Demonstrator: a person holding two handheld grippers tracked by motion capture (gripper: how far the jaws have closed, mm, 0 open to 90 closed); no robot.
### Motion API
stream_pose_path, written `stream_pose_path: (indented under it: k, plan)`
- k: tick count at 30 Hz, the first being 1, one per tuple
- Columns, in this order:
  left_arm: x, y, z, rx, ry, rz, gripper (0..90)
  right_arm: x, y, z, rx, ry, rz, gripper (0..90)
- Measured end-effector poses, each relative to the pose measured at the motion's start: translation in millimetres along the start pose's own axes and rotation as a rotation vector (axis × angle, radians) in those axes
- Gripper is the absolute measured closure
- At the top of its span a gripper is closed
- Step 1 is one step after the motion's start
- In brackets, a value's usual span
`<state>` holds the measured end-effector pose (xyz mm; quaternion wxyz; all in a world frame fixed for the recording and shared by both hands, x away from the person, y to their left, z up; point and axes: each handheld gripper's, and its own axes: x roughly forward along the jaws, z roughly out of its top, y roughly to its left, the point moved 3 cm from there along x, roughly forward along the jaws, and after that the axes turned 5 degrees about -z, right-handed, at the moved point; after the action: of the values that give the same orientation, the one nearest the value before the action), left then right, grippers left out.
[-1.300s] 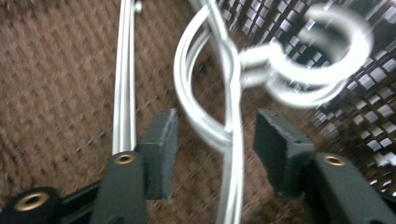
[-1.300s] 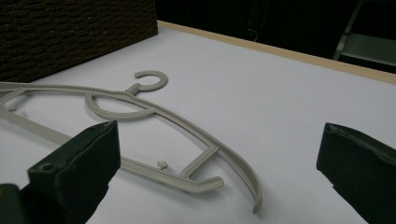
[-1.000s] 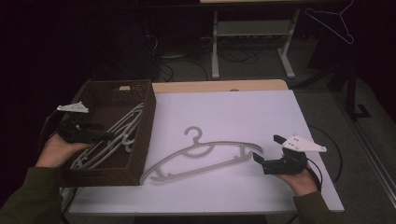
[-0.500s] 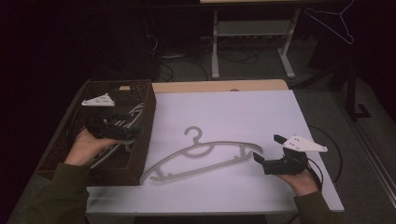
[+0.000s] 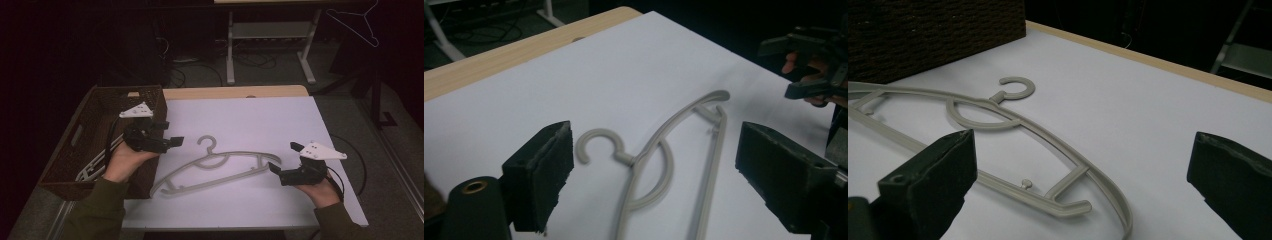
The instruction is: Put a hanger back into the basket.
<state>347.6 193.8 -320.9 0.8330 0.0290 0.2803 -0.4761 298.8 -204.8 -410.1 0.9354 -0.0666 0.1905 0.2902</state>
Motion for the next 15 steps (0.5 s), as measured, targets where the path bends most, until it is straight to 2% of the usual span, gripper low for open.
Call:
stream_pose_path:
  k: [3,5,8,12,13,14,15]
  plan:
    - [12.5,-10.8,2.2,0.001,-0.015,-0.01,24.9,3.1,-1.0,4.1,-0.007,0.019,0.002,5.8]
    - [19.8,-16.4,1.9,0.01,-0.009,-0.023,35.4,6.8,-2.6,7.1,-0.007,0.037,-0.002,10.2]
    - [33.6,-23.9,-3.0,-0.003,0.017,-0.026,52.7,14.4,-6.9,10.6,0.002,0.073,-0.004,16.0]
    - [47.2,-28.1,-14.6,-0.022,0.069,-0.021,77.5,28.2,-13.5,15.8,0.01,0.119,0.028,31.2]
    - [52.9,-29.4,-21.6,-0.036,0.089,-0.029,88.0,34.7,-14.6,17.4,0.012,0.146,0.04,39.9]
    - [52.9,-29.4,-21.6,-0.036,0.089,-0.029,89.9,34.7,-14.6,17.4,0.012,0.146,0.04,39.9]
    - [56.5,-30.1,-26.5,-0.042,0.11,-0.025,90.0,44.2,-15.3,18.7,0.002,0.174,0.045,50.5]
